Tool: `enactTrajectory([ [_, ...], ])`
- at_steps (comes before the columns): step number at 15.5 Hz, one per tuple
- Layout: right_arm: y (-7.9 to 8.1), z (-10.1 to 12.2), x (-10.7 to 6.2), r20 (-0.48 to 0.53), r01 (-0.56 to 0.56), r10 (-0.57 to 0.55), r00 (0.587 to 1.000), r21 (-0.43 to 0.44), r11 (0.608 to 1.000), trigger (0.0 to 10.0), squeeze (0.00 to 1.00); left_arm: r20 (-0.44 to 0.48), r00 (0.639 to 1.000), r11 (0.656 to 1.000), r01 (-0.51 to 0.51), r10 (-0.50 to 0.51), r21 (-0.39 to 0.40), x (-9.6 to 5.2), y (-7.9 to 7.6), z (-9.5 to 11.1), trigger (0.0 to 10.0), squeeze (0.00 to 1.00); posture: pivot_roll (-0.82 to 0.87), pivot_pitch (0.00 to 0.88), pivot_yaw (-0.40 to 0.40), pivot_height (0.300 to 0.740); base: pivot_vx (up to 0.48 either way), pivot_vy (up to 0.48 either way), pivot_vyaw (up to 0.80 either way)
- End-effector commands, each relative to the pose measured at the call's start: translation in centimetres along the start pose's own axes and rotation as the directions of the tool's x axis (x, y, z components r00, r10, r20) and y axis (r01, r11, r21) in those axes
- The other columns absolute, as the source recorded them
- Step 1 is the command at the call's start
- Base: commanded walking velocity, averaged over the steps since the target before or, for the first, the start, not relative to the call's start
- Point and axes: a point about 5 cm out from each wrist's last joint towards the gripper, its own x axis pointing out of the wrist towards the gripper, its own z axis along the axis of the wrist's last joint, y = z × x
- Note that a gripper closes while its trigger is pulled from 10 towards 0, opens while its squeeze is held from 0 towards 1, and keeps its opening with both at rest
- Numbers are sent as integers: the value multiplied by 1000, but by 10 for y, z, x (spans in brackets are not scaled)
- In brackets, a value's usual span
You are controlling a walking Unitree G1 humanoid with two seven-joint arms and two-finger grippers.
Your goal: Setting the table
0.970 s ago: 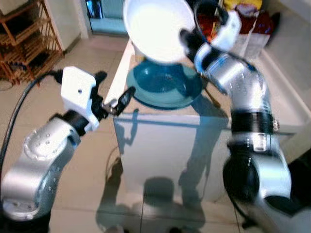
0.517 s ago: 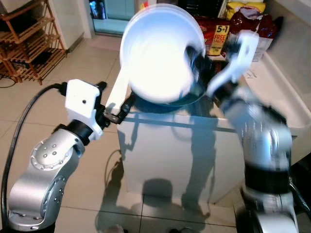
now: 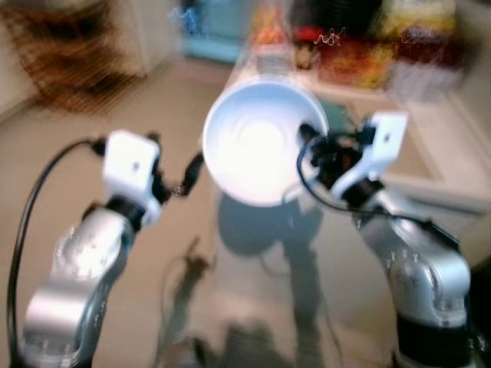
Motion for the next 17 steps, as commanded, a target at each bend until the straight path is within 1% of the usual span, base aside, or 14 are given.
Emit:
enactTrajectory([
  [1, -2, 8, -5, 47, 17, -14, 999, -63, 998, 10000, 0, 26, 1000, 1000, 3, -4, 30, 4, 0, 6, 10000, 0, 45, 0, -57, 740, 0, 0, 0],
  [2, -4, 4, -9, 25, 14, -12, 1000, -91, 996, 10000, 0, 16, 1000, 997, 16, -18, 74, 5, -2, 4, 10000, 0, 45, 0, -59, 740, 0, 0, 0],
  [3, -10, 0, -13, 6, 38, -37, 999, -119, 992, 10000, 0, 5, 1000, 994, 13, -14, 113, 7, -3, 2, 10000, 0, 44, 0, -58, 740, 0, -480, 0],
  [4, -16, -1, -15, 8, 70, -69, 998, -106, 992, 10000, 0, -1, 1000, 994, 10, -10, 108, 8, -5, 0, 10000, 0, 43, 0, -58, 740, 0, -480, 0],
  [5, -19, -3, -16, 5, 86, -86, 996, -112, 990, 10000, 0, -16, 999, 993, 30, -28, 115, 9, -9, -3, 10000, 0, 43, 0, -58, 740, 0, -480, 0],
  [6, -22, -6, -18, 2, 109, -109, 994, -122, 987, 10000, 0, -21, 999, 988, 51, -48, 143, 8, -13, -5, 10000, 0, 46, 0, -61, 740, 0, -480, 0],
  [8, -24, -10, -19, 3, 123, -124, 992, -115, 986, 10000, 0, -18, 998, 990, 55, -53, 133, 8, -16, -6, 10000, 0, 46, 0, -60, 740, 0, -480, 0],
  [10, -20, -14, -20, 0, 117, -118, 993, -104, 988, 10000, 0, -33, 998, 985, 54, -49, 164, 8, -18, -10, 10000, 0, 45, 0, -58, 740, 0, -480, 0],
  [12, -17, -18, -21, 16, 127, -126, 992, -72, 989, 10000, 0, -22, 999, 986, 32, -29, 163, 10, -18, -10, 10000, 0, 45, 0, -57, 740, 0, -480, 0],
  [14, -17, -19, -17, 26, 157, -157, 987, -12, 987, 10000, 0, 3, 1000, 987, -9, 8, 163, 13, -14, -6, 10000, 0, 46, 0, -53, 740, 0, -480, 0],
  [15, -16, -20, -12, 26, 164, -165, 986, 35, 986, 10000, 0, 9, 1000, 988, -26, 25, 154, 15, -13, -5, 10000, 0, 43, 0, -36, 740, 0, -480, 0],
  [16, -16, -26, -6, 14, 151, -152, 988, 15, 988, 10000, 0, 6, 1000, 988, -27, 27, 153, 17, -12, -5, 10000, 0, 30, 3, -9, 740, 0, -480, 0],
  [17, -21, -32, -2, 0, 152, -152, 988, -33, 988, 10000, 0, 1, 1000, 988, -23, 23, 150, 17, -12, -7, 10000, 0, 20, 3, 1, 740, 0, -480, 0],
])
